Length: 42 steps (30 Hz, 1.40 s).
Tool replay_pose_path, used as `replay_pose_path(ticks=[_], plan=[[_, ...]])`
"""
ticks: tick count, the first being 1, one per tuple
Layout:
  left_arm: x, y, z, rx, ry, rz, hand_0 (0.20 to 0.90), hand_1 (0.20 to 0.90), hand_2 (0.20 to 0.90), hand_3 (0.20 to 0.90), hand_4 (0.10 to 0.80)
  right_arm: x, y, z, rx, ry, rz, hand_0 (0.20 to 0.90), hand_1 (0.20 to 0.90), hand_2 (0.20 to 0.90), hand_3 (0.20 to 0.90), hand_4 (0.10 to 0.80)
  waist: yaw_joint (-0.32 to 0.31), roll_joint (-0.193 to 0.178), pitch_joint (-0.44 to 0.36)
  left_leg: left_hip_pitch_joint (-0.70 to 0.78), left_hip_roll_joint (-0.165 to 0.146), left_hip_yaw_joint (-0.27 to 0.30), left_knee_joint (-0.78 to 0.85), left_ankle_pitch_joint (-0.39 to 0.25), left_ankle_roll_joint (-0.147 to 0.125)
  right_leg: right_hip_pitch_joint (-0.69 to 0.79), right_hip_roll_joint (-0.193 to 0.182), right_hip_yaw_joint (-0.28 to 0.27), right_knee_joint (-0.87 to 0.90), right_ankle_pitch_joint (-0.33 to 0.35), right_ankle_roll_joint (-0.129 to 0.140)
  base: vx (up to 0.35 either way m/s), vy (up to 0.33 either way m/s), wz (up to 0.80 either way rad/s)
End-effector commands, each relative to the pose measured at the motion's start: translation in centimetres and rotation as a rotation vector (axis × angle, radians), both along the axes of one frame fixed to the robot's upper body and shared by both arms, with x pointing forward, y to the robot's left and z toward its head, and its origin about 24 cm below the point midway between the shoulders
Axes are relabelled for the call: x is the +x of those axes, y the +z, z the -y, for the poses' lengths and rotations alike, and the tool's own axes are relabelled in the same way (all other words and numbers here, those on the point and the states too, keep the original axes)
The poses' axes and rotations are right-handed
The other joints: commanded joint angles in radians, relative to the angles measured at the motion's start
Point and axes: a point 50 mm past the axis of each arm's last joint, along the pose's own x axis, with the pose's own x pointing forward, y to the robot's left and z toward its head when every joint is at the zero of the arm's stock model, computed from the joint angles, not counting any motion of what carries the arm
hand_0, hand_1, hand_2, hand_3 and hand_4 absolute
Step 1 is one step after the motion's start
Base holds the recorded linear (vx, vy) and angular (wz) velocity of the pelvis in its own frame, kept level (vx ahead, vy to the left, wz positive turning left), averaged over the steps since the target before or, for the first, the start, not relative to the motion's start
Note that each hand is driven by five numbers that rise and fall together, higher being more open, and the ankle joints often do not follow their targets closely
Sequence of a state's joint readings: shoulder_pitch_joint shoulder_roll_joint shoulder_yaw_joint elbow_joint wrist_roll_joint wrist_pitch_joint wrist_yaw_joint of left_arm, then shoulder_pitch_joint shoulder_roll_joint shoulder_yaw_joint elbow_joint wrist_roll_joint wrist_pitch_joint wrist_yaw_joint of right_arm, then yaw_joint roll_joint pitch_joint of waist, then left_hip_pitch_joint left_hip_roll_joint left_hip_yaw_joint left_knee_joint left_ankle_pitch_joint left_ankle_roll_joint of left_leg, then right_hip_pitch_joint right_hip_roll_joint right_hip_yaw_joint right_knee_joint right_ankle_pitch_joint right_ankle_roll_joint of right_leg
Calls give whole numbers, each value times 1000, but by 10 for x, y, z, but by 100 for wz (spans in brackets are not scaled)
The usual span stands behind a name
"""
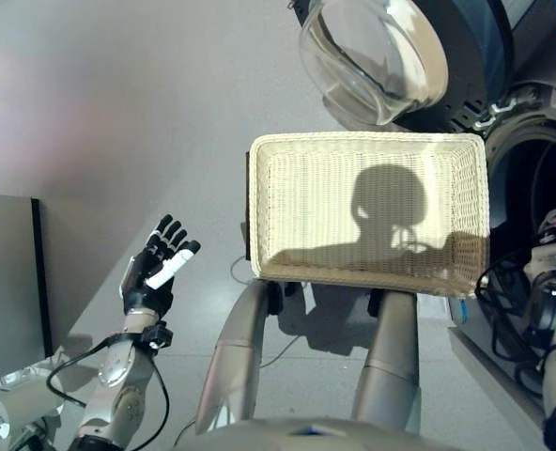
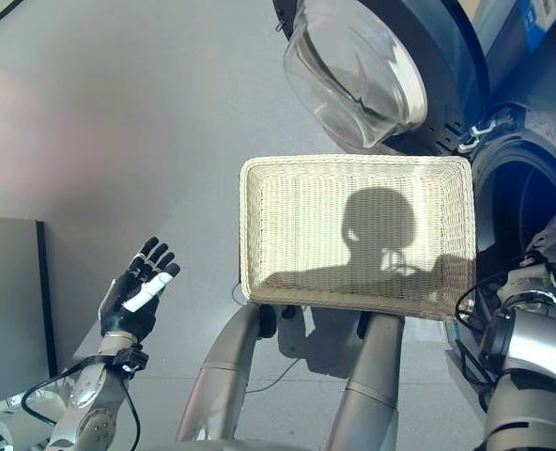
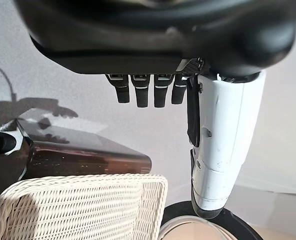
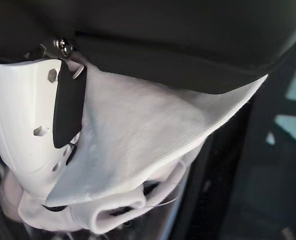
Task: Pick up the clothes and place them into the washing machine
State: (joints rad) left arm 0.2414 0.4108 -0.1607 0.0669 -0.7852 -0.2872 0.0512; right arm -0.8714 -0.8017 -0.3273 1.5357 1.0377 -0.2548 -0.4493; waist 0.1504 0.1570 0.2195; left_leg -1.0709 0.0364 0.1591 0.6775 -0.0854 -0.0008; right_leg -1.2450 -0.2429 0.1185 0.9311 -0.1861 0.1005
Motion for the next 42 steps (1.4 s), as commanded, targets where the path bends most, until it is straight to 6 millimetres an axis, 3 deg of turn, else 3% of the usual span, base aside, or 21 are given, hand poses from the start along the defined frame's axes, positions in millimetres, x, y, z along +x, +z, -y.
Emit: replay_pose_path(ticks=[1, 12, 15, 20, 24, 30, 36, 42], plan=[[-1, 24, -28, 16, 123, 116, 900, 900, 900, 900, 800, -6, 13, 7, 20, -165, 146, 200, 200, 200, 200, 300, 2, 47, -24, 10, -7, -27, 11, -54, -34, 20, 39, -31, 17, -43, -39, 0, 0, 0], [-4, 19, -25, -5, 123, 89, 900, 900, 900, 900, 800, -10, 43, 17, 44, -341, 292, 200, 200, 200, 200, 300, -7, 61, -23, 0, -7, -30, 12, -52, -36, 11, 43, -33, 26, -46, -39, 0, 0, 0], [-6, 20, -27, -5, 132, 89, 900, 900, 900, 900, 800, -18, 59, 25, 26, -414, 365, 200, 200, 200, 200, 300, -13, 62, -26, 0, -7, -32, 12, -52, -37, 9, 46, -33, 28, -47, -39, 0, 0, 0], [-10, 16, -30, -10, 161, 68, 900, 900, 900, 900, 800, -34, 68, 33, 25, -553, 463, 200, 200, 200, 200, 300, -33, 59, -30, -8, -4, -35, 17, -55, -38, 6, 52, -33, 30, -48, -40, 0, 0, 0], [-13, 15, -32, -13, 172, 59, 900, 900, 900, 900, 800, -43, 64, 34, 38, -624, 479, 200, 200, 200, 200, 300, -41, 57, -33, -14, -2, -35, 19, -57, -37, 2, 55, -34, 30, -48, -41, 0, 0, 0], [-13, 17, -34, -1, 174, 69, 900, 900, 900, 900, 800, -30, 74, 24, -15, -597, 493, 200, 200, 200, 200, 300, -42, 53, -36, -19, 1, -32, 25, -61, -35, -5, 58, -29, 30, -44, -41, 0, 0, 0], [-18, 17, -36, 18, 183, 73, 900, 900, 900, 900, 800, -36, 85, 26, -131, -604, 384, 200, 200, 200, 200, 300, -40, 56, -34, -22, -2, -33, 28, -60, -33, -1, 59, -31, 32, -47, -41, 0, 0, 0], [-16, 21, -34, 43, 147, 98, 900, 900, 900, 900, 800, -23, 84, 18, -134, -542, 392, 200, 200, 200, 200, 300, -32, 55, -29, -30, -5, -31, 25, -50, -29, -7, 60, -31, 25, -31, -39, -7, 3, -1]])
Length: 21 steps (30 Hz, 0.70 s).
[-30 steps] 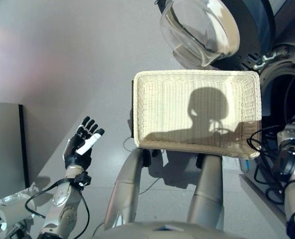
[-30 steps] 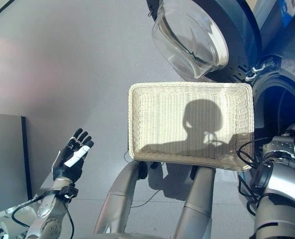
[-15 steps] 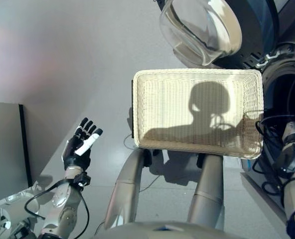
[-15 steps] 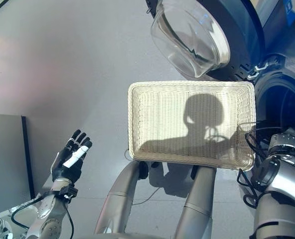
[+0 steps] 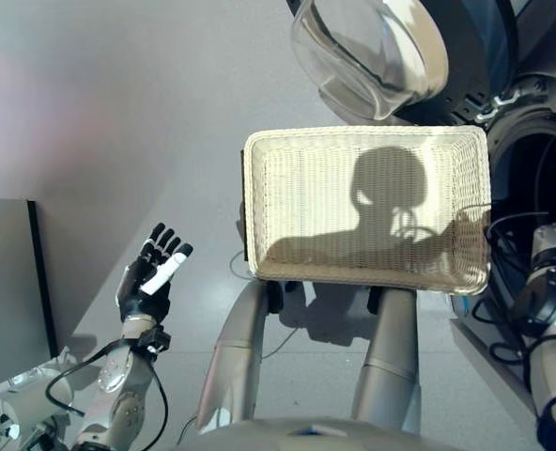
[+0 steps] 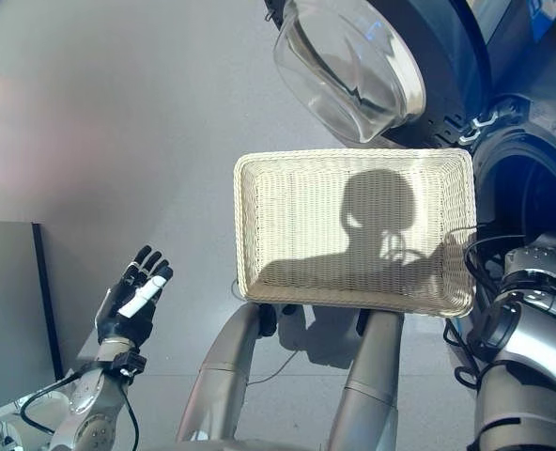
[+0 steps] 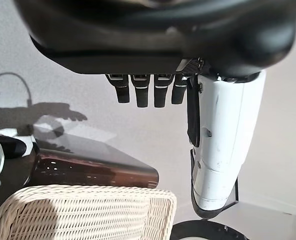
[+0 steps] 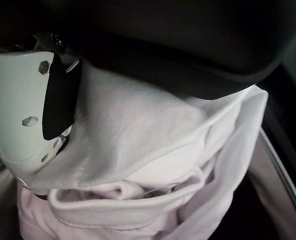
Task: Pick up the clothes and place them into the washing machine
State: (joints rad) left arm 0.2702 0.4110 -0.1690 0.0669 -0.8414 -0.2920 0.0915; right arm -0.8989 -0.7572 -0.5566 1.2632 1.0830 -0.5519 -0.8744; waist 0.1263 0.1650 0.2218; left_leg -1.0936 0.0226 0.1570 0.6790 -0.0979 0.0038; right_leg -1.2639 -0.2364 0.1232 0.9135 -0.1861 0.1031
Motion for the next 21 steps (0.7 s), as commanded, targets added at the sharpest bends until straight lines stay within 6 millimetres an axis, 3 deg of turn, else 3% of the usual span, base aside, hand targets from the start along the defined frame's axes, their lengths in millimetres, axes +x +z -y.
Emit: replay_pose_path(ticks=[1, 2, 3, 4, 5, 17, 21], plan=[[-8, 28, -32, 99, 90, 139, 900, 900, 900, 900, 800, -18, 40, 18, -292, -70, -15, 200, 200, 200, 200, 300, -8, 47, -33, -6, 9, -29, 25, -44, -35, 13, 54, -34, 44, -37, -40, 0, 0, 0], [-8, 29, -32, 102, 90, 141, 900, 900, 900, 900, 800, -15, 40, 16, -310, -46, -26, 200, 200, 200, 200, 300, -6, 47, -32, -6, 9, -28, 29, -46, -35, 12, 52, -34, 46, -38, -40, 0, 0, 0], [-8, 29, -32, 102, 91, 142, 900, 900, 900, 900, 800, -13, 39, 15, -319, -32, -31, 414, 414, 414, 414, 453, -6, 47, -32, -8, 10, -27, 32, -47, -35, 11, 52, -34, 48, -38, -40, 0, 0, 0], [-8, 29, -32, 103, 92, 142, 900, 900, 900, 900, 800, -12, 39, 15, -319, -31, -31, 521, 521, 521, 521, 529, -7, 47, -31, -8, 10, -27, 32, -47, -35, 11, 52, -34, 48, -38, -40, 0, 0, 0], [-8, 29, -34, 107, 102, 144, 900, 900, 900, 900, 800, -11, 38, 14, -329, -18, -36, 900, 900, 900, 900, 800, -4, 47, -31, -8, 12, -26, 33, -47, -35, 13, 51, -35, 49, -39, -39, 0, 0, 0], [-8, 30, -37, 106, 117, 160, 900, 900, 900, 900, 800, -13, 28, 14, -346, 5, -37, 900, 900, 900, 900, 800, -8, 37, -29, -1, 13, -23, 16, -37, -36, 21, 49, -39, 33, -32, -39, 0, 0, 0], [-7, 30, -36, 104, 111, 165, 900, 900, 900, 900, 800, -4, 27, 6, -376, 47, -64, 900, 900, 900, 900, 800, -3, 35, -29, 7, 13, -19, 1, -33, -33, 30, 47, -41, 17, -22, -36, 0, 0, 0]])
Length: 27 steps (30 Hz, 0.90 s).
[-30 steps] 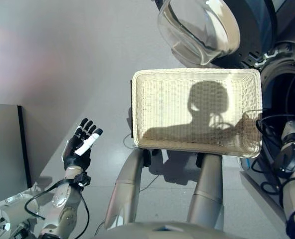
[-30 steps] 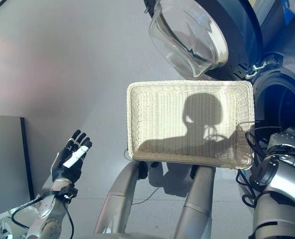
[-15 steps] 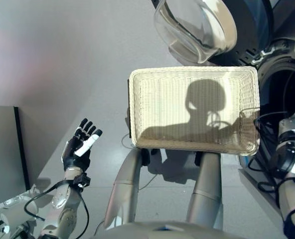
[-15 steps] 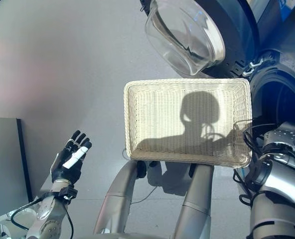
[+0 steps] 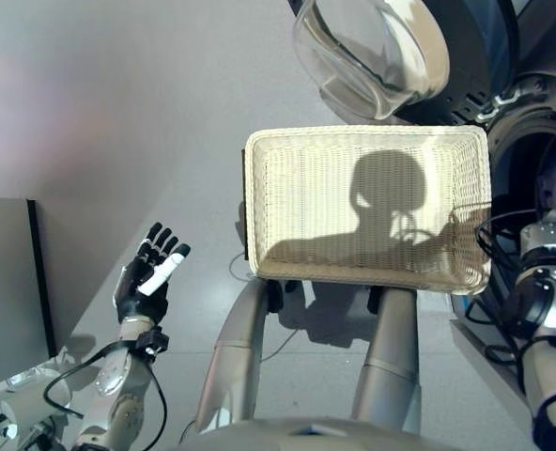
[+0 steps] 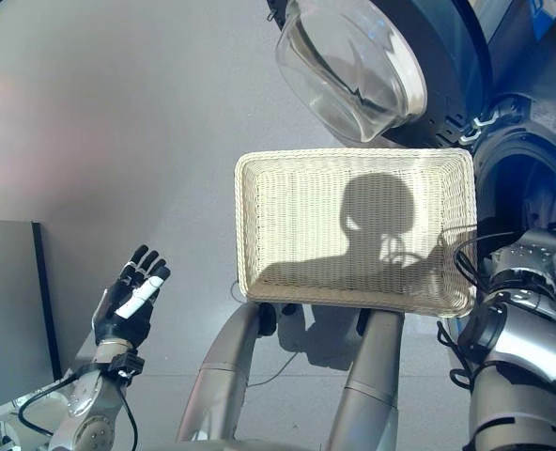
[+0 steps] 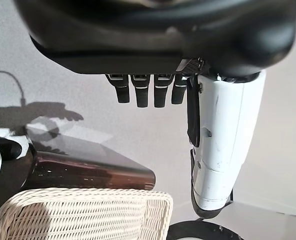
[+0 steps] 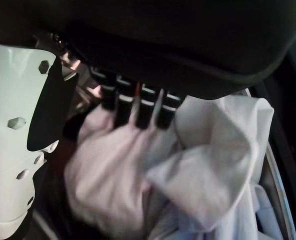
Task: Pick up the clothes and place them into the washing machine
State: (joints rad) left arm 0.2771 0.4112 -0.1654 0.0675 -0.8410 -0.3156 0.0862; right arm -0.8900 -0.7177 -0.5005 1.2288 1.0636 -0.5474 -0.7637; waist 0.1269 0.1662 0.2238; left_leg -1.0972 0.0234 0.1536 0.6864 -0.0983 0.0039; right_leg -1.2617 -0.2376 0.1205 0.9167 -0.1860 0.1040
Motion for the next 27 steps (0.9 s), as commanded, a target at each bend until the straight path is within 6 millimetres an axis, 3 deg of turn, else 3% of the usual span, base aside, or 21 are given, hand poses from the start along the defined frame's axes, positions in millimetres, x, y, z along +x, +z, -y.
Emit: replay_pose_path(ticks=[1, 5, 6, 7, 11, 12, 18, 19, 26, 27], plan=[[-5, 29, -34, 102, 98, 149, 900, 900, 900, 900, 800, -17, 23, 14, -238, -62, -43, 900, 900, 900, 900, 800, -3, 32, -32, 15, 12, -15, -13, -33, -32, 32, 47, -40, 9, -18, -35, 0, 0, 0], [-2, 31, -31, 107, 74, 158, 900, 900, 900, 900, 800, -6, 15, 3, -227, -4, -61, 900, 900, 900, 900, 800, 1, 27, -33, 45, 10, -12, -49, -26, -26, 58, 41, -43, -23, -3, -28, -18, 33, 0], [-2, 31, -31, 108, 68, 156, 900, 900, 900, 900, 800, -2, 12, -1, -223, 14, -64, 900, 900, 900, 900, 800, 2, 27, -28, 43, 11, -7, -66, 1, -20, 58, 38, -47, -43, 28, -31, 2, 40, 0], [-1, 31, -31, 108, 69, 156, 900, 900, 900, 900, 800, -2, 12, -1, -222, 14, -64, 900, 900, 900, 900, 800, 2, 25, -32, 57, 8, -12, -69, -20, -25, 72, 38, -44, -42, 5, -25, -10, 47, -3], [1, 33, -31, 113, 58, 167, 900, 900, 900, 900, 800, 12, 2, -17, -212, 88, -71, 900, 900, 900, 900, 800, 9, 24, -27, 83, 3, -6, -114, 15, -17, 98, 27, -51, -89, 50, -18, 2, 51, -5], [1, 33, -31, 115, 57, 167, 900, 900, 900, 900, 800, 14, -2, -21, -212, 111, -86, 900, 900, 900, 900, 800, 9, 20, -33, 99, -3, -12, -120, -3, -21, 120, 24, -51, -96, 33, -10, 9, 40, 0], [0, 33, -32, 128, 53, 171, 900, 900, 900, 900, 800, 21, -22, -34, -221, 206, -158, 900, 900, 900, 900, 800, 16, 12, -32, 124, -8, -10, -158, 29, -12, 163, 8, -69, -153, 73, -4, -9, 30, 5], [1, 33, -32, 129, 50, 174, 900, 900, 900, 900, 800, 22, -26, -35, -221, 222, -177, 900, 900, 900, 900, 800, 18, 9, -38, 135, -10, -17, -160, 8, -17, 176, 8, -65, -153, 53, 2, 101, 8, 2], [2, 38, -36, 150, 48, 195, 900, 900, 900, 900, 800, 25, -45, -44, -232, 315, -266, 900, 900, 900, 900, 800, 22, -7, -39, 158, -15, -31, -188, 20, -16, 221, 1, -85, -205, 76, 11, -2, 1, 1], [3, 38, -36, 159, 45, 196, 900, 900, 900, 900, 800, 26, -47, -46, -239, 332, -284, 900, 900, 900, 900, 800, 23, -10, -34, 155, -13, -29, -199, 51, -11, 222, 0, -94, -223, 105, 6, -94, -10, 6]])
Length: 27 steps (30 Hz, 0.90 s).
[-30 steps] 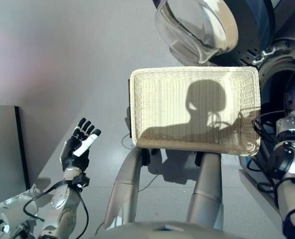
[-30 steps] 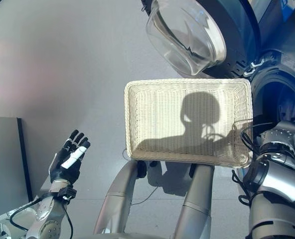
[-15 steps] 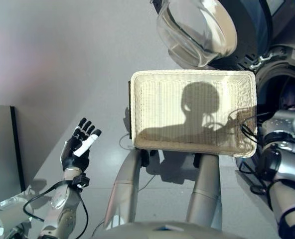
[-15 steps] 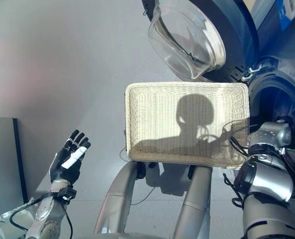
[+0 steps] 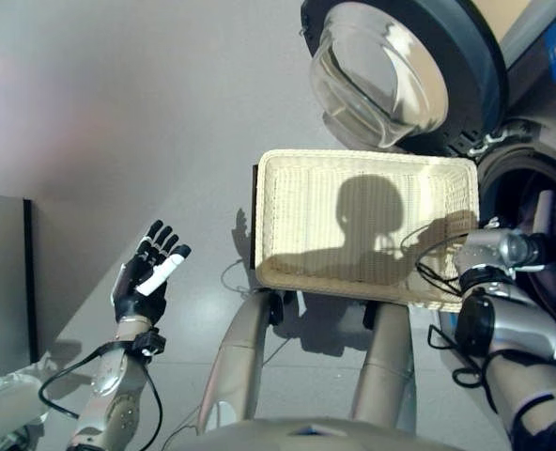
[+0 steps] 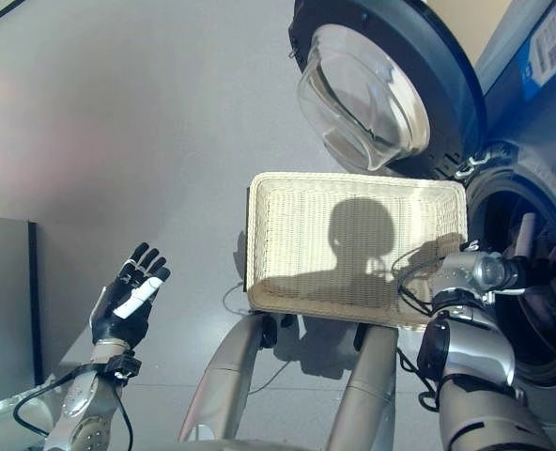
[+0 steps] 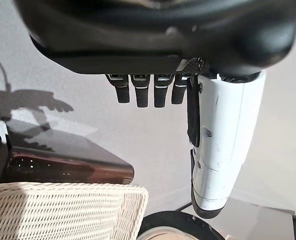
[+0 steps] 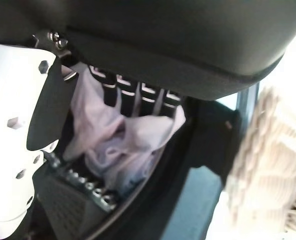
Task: Pick up the clothes and place them into the washing machine
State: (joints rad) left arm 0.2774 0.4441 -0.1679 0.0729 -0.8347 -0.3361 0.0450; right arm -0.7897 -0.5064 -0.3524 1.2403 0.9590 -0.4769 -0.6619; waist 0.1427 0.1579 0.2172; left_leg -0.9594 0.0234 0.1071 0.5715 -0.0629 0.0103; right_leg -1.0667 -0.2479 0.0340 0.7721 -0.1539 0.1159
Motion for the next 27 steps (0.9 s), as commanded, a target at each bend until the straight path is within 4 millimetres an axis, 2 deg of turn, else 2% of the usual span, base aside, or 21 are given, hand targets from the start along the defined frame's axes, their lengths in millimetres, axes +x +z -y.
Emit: replay_pose_path(ticks=[1, 5, 6, 10, 17, 27], plan=[[3, 34, -32, 119, 84, 171, 900, 900, 900, 900, 800, -3, 18, 13, -163, 28, 5, 900, 900, 900, 900, 800, 7, -6, -28, 21, -14, 16, -90, 18, -18, 36, 10, -11, -90, 77, -6, -87, -12, 4], [2, 31, -34, 131, 92, 158, 900, 900, 900, 900, 800, 1, 6, -2, -197, 98, -35, 900, 900, 900, 900, 800, 2, -23, -28, 60, -11, 13, -127, 32, -20, 85, 14, -27, -146, 96, -3, 21, -10, -1], [2, 27, -34, 136, 94, 139, 900, 900, 900, 900, 800, 3, -3, -12, -208, 139, -62, 900, 900, 900, 900, 800, -1, -36, -29, 89, -9, 12, -156, 40, -21, 117, 16, -37, -187, 110, 0, 53, -34, -8], [0, 16, -36, 153, 102, 89, 900, 900, 900, 900, 800, 1, -24, -27, -228, 218, -157, 900, 900, 900, 900, 800, -8, -56, -30, 168, -14, -3, -219, 60, -20, 207, 16, -58, -275, 140, 7, 72, -42, -12], [0, 8, -39, 192, 124, 49, 900, 900, 900, 900, 800, 1, -48, -54, -353, 417, -320, 900, 900, 900, 900, 800, -18, -76, -15, 289, -18, -21, -312, 96, -26, 341, 9, -88, -397, 190, 15, 58, -26, -5], [2, -4, -37, 191, 165, 12, 900, 900, 900, 900, 800, -21, -96, -85, -335, 637, -418, 900, 900, 900, 900, 800, -22, -121, -22, 479, -10, -42, -425, 129, -46, 563, 14, -129, -559, 235, 26, 97, -25, -3]])
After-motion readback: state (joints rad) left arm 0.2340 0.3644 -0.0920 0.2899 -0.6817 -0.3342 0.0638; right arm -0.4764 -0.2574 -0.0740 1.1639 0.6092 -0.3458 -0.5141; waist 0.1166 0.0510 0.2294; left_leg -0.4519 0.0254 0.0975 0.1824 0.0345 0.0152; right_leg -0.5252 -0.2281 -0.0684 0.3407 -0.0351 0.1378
